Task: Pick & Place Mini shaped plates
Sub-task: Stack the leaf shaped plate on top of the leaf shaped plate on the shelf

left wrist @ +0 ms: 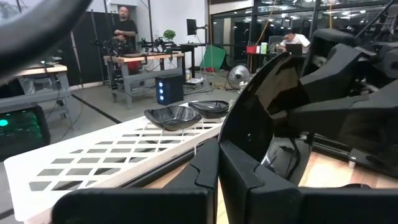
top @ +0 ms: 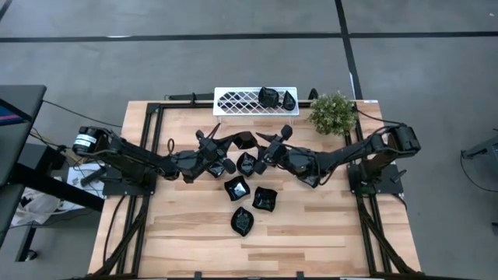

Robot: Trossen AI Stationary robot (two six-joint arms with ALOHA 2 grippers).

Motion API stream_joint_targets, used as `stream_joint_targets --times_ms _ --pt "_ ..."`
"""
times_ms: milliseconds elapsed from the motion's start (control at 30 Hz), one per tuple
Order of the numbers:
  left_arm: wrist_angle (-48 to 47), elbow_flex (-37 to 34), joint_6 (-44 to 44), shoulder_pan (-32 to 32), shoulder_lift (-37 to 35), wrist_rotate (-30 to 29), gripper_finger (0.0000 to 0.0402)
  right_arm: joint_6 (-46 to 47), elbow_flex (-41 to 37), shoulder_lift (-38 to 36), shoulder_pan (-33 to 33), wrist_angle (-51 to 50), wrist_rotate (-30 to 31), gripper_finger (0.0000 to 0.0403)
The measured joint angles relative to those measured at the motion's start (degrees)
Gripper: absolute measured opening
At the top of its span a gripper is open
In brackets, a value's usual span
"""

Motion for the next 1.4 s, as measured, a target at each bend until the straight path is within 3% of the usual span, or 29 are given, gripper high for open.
stream_joint_targets --times_ms 700,1400 --pt "0.25 0.0 -1.51 0.7 -0.02 4.93 0.0018 0.33 0.26 0.04 -0.15 0.96 -0.86 0.0005" --pt "-0.65 0.0 -1.27 0.76 -0.09 5.23 0.0082 -1.65 0.28 0.02 -0.35 0.92 0.17 0.0002"
